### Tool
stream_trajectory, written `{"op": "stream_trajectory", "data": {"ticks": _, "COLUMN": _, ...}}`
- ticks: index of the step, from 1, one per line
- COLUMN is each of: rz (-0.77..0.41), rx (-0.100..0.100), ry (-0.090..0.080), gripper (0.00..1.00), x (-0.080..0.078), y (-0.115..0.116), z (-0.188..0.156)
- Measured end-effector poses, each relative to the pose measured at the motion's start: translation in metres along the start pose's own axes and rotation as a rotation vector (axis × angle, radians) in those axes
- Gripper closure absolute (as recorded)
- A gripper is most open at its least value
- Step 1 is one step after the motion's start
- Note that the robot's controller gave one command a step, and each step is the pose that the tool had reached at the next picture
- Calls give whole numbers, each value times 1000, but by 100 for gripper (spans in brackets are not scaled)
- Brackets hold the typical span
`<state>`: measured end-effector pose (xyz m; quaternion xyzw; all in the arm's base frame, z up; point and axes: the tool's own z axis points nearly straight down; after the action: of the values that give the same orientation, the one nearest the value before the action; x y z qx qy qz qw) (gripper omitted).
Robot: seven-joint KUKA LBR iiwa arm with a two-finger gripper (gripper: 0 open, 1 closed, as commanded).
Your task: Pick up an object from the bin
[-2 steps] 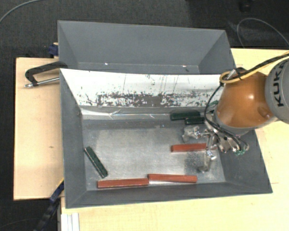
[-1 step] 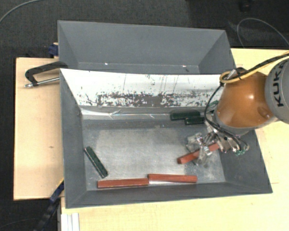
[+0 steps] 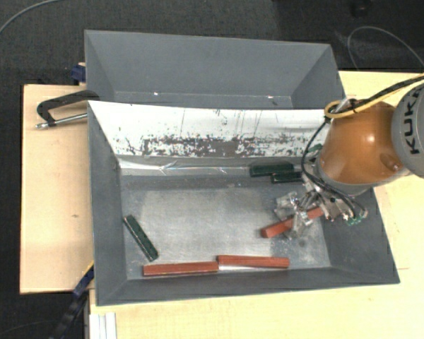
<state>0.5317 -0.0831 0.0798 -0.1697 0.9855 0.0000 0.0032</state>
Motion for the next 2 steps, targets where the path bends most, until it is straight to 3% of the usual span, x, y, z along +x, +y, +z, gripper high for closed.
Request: {"op": "stream_trajectory", "data": {"ticks": 2, "rz": 2, "rx": 2, "ry": -3, "gripper": 100, "x": -5, "y": 0, "z": -72}}
